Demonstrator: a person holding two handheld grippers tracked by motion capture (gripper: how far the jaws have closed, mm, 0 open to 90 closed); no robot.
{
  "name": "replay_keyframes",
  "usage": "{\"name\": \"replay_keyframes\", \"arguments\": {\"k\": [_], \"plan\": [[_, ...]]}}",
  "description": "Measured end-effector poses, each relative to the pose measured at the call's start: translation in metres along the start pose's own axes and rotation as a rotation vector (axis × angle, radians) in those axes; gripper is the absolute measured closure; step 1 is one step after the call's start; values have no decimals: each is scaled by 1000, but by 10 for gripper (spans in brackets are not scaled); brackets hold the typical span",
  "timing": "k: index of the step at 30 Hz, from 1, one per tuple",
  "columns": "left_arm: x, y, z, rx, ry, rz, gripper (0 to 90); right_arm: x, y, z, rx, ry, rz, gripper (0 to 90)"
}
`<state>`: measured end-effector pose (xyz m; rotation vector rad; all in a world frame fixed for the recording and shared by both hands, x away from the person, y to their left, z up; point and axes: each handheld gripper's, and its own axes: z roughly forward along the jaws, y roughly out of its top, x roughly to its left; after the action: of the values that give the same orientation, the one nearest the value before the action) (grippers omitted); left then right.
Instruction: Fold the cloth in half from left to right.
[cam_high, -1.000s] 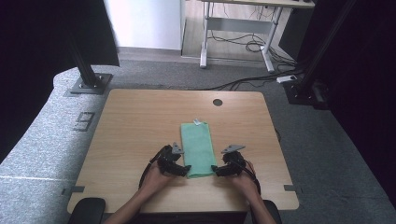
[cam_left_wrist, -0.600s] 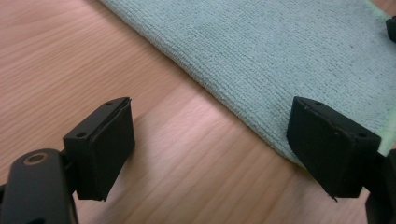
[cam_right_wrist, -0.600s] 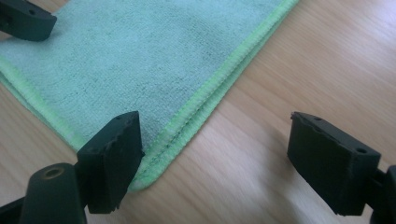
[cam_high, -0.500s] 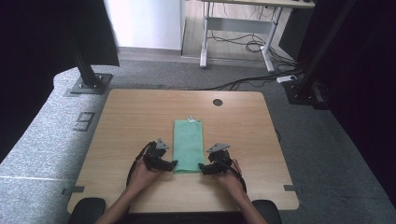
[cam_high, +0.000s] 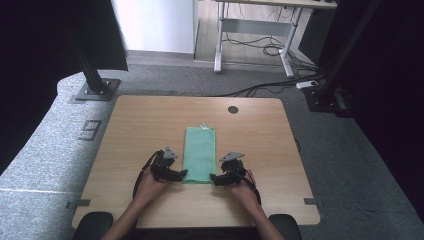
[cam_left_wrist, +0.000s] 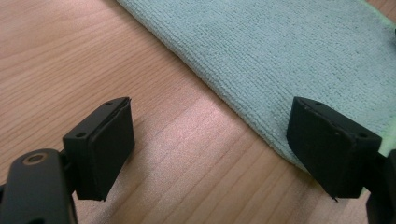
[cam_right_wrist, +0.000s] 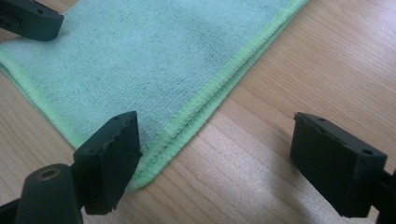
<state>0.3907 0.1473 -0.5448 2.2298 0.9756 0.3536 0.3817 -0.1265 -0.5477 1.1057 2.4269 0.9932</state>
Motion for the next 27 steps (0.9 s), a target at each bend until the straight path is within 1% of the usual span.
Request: {"name": "replay_keyframes", "arguments": {"k": [2, 4, 6, 9, 13, 15, 17, 19, 23, 25, 27], "plan": [[-2, 1, -2, 10, 3, 8, 156, 0, 0, 0, 0, 0, 0, 158], [-7, 1, -5, 15, -12, 11, 159, 0, 0, 0, -1, 0, 2, 157], [-13, -1, -8, 29, -28, 32, 160, 0, 0, 0, -1, -2, 2, 155], [-19, -4, -11, 49, -24, 59, 160, 0, 0, 0, -2, -5, 4, 148], [-19, -3, -16, 27, -31, 50, 159, 0, 0, 0, -2, -8, 1, 148], [-19, -3, -20, 13, -48, 42, 159, 0, 1, -2, 8, -10, -10, 151], [-19, -5, -26, 7, -54, 47, 158, 0, 2, -5, 14, -10, -16, 151], [-20, -10, -32, 8, -49, 53, 151, -3, 2, -12, 12, -8, -20, 151], [-18, -21, -42, 15, -32, 60, 146, -11, -2, -26, 0, -1, -6, 140], [-15, -26, -45, 15, -27, 47, 145, -16, -6, -32, -2, 0, 0, 137], [-10, -32, -49, 16, -25, 24, 144, -19, -9, -38, -6, 5, 13, 133]]}}
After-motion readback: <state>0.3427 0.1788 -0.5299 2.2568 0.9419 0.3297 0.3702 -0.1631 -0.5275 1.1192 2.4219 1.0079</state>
